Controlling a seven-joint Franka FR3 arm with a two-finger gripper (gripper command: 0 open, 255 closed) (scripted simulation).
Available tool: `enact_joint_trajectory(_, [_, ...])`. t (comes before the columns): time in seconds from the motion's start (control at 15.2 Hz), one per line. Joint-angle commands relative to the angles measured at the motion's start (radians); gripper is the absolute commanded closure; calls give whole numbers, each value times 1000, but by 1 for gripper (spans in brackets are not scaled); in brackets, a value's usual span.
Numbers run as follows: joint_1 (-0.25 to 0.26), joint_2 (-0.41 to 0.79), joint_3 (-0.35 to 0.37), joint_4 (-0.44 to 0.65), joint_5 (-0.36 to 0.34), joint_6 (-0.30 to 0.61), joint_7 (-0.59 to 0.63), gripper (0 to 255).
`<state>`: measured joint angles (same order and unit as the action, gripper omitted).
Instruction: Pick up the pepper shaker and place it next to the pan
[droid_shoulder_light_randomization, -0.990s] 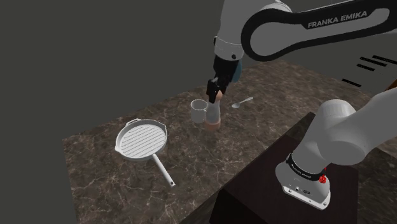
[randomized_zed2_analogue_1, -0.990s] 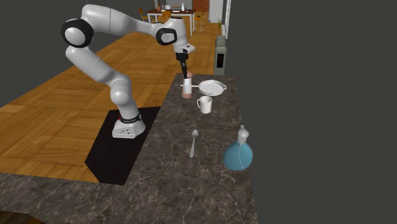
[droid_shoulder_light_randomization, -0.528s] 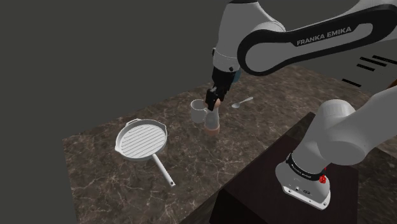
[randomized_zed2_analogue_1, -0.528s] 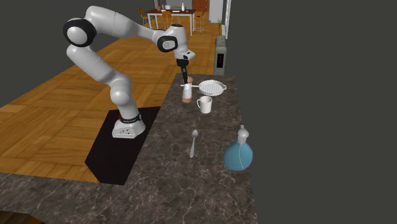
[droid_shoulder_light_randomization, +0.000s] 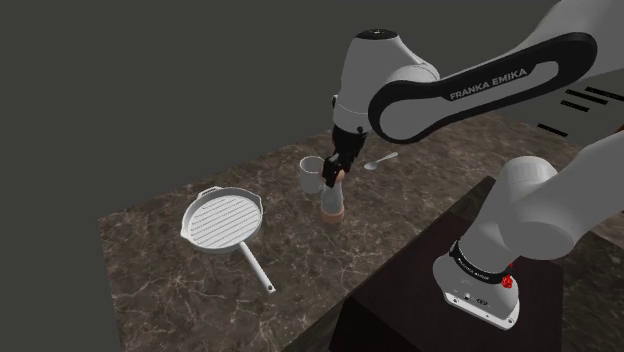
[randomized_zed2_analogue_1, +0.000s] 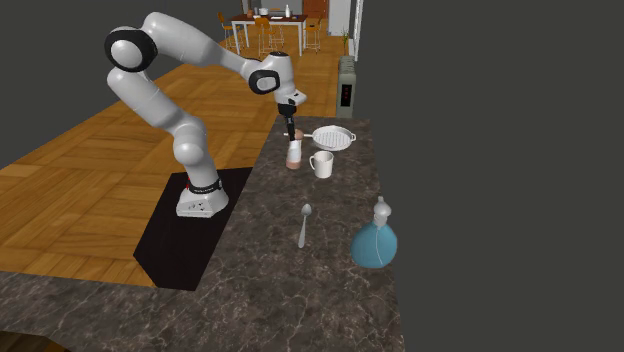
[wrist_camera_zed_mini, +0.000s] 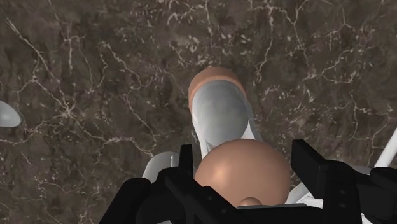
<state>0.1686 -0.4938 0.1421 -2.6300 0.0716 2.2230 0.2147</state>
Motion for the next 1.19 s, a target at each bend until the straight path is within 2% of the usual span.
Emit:
enact_joint_trajectory(0.0, [-1,11,1,-9,0,21,0,255])
enact_joint_trajectory(0.46, [-1,11,1,-9,0,22,0,255])
enact_joint_trajectory(0.53, [-1,11,1,-9,0,22,0,0])
enact_joint_trajectory(0.86, [-1,11,1,-9,0,22,0,0])
enact_joint_trajectory(1.12, [1,-58,-8,71,-2,-127,-2,0])
